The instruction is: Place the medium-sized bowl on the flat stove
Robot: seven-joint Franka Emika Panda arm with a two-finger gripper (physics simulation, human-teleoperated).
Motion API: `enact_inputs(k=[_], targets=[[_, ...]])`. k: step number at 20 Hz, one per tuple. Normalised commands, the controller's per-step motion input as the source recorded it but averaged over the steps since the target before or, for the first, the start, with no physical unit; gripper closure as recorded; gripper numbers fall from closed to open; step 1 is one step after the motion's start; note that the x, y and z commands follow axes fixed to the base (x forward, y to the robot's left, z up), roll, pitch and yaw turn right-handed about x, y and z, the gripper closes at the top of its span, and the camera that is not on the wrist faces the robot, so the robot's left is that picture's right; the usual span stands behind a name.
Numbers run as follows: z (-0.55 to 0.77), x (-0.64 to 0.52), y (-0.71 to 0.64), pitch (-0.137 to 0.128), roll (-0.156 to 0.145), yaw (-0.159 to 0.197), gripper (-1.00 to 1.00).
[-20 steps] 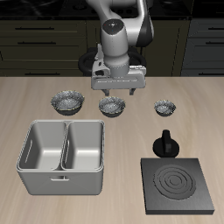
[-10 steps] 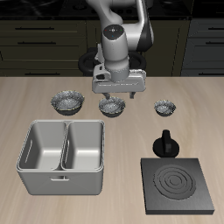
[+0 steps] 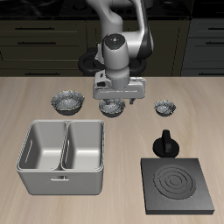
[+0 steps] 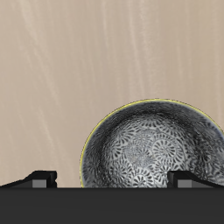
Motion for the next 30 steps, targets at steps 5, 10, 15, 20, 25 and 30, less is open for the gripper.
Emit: enact_inputs(k=[5,10,15,20,25,30], targets=[[-0.24,-0.07,0.11,0.024,0.027,0.010,-1.00],[-0.24,-0.02,0.11,0.065,0.066,-0.018,-1.00],[-0.26,0.06,-0.08,0.059,0.005,-0.020,1.00],[0.05,0.02,-0.12,-0.003,-0.008,-0.017,1.00],[0.20,0.02,-0.15,-0.021,-0.017,-0.012,1.00],[0.26,0.04,-0.11,-0.029,-0.017,0.011,1.00]])
